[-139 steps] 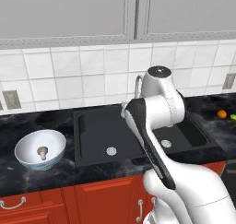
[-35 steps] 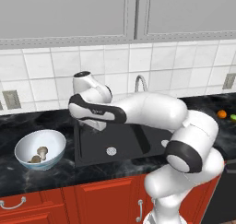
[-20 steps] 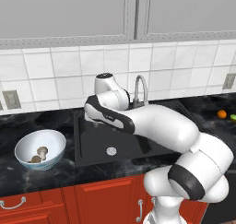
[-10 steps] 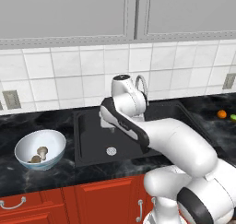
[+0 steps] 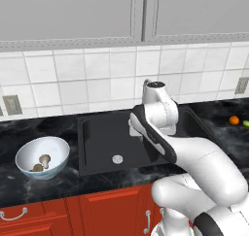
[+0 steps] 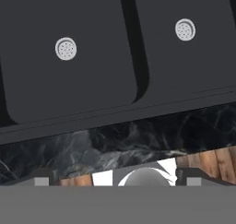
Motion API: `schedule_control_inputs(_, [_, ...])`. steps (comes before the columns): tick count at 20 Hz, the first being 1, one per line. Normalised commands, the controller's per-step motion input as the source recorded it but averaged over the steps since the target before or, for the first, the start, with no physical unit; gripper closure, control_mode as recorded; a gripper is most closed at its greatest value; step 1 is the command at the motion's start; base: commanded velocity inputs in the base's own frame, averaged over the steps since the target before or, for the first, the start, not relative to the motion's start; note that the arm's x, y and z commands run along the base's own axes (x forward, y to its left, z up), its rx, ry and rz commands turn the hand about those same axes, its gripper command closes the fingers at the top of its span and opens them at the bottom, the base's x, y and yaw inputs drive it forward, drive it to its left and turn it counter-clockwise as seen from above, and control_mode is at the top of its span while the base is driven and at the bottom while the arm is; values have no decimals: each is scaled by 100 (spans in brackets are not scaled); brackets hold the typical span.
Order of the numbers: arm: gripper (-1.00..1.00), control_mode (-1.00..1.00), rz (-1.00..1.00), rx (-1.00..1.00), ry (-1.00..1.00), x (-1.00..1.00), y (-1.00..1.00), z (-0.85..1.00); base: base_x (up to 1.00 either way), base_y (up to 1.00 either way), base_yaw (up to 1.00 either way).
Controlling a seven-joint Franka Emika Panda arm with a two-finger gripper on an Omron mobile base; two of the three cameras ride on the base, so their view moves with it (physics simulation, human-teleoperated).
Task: There is a mixed pile of frozen fruits and vegetables on the counter. Locate all the frozen vegetables and place the items in a bowl on the counter. Take all the frozen fruits and defrost them in a running sink.
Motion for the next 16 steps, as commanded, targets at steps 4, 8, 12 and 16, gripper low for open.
schedule_control_inputs(4, [-100,-100,0,0,8,0,-89,4,0,0,0])
schedule_control_inputs(8, [-100,-100,0,0,11,17,-94,0,0,0,0])
schedule_control_inputs(12, [-100,-100,0,0,10,24,-97,0,0,0,0])
schedule_control_inputs(16, [-100,-100,0,0,6,29,-94,7,0,0,0])
